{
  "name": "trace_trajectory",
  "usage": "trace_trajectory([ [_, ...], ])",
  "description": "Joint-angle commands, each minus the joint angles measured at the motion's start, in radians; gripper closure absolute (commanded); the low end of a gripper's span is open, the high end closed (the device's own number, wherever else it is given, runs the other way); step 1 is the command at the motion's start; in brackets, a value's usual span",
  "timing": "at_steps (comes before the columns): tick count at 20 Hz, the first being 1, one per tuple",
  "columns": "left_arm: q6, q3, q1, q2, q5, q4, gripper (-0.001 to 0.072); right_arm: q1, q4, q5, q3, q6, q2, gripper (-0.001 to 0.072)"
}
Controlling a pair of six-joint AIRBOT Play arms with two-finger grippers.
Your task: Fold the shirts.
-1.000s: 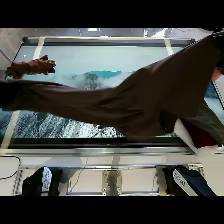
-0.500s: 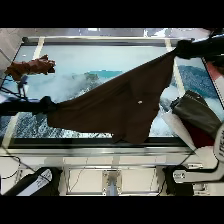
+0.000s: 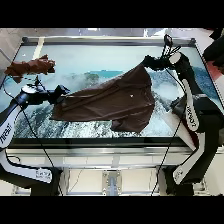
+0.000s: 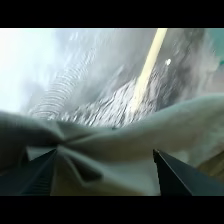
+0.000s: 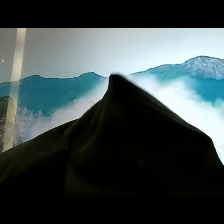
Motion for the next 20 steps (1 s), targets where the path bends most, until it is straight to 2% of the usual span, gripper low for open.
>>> trace_trajectory([
  [1,0.000,0.066,0.067,0.048,-0.061,-0.040,0.0004,-0.028,-0.041,0.174,0.095,0.010,-0.012,0.0233],
  [2,0.000,0.066,0.109,0.100,-0.100,-0.030,0.0004,-0.056,-0.083,0.312,0.129,0.010,0.003,0.0235],
  [4,0.000,0.065,0.203,0.220,-0.187,0.064,0.0008,-0.121,-0.149,0.517,0.119,-0.013,0.071,0.0286],
  [6,0.000,0.046,0.285,0.343,-0.280,0.208,0.0008,-0.186,-0.163,0.656,0.067,-0.065,0.162,0.0285],
  [8,-0.001,-0.038,0.346,0.476,-0.322,0.345,0.0009,-0.239,-0.163,0.737,-0.023,-0.117,0.264,0.0285],
  [11,-0.038,-0.288,0.428,0.684,-0.325,0.377,0.0009,-0.299,-0.154,0.753,-0.302,-0.191,0.461,0.0284],
  [13,-0.130,-0.465,0.452,0.776,-0.324,0.377,0.0009,-0.326,-0.113,0.643,-0.626,-0.230,0.644,0.0283],
  [15,-0.244,-0.608,0.451,0.805,-0.320,0.360,0.0009,-0.338,-0.025,0.440,-0.967,-0.240,0.838,0.0282],
  [18,-0.244,-0.700,0.451,0.764,-0.245,0.244,0.0009,-0.338,0.179,0.132,-1.347,-0.217,1.069,0.0282],
  [20,-0.213,-0.698,0.451,0.710,-0.142,0.144,0.0010,-0.338,0.304,0.057,-1.469,-0.183,1.111,0.0282],
])
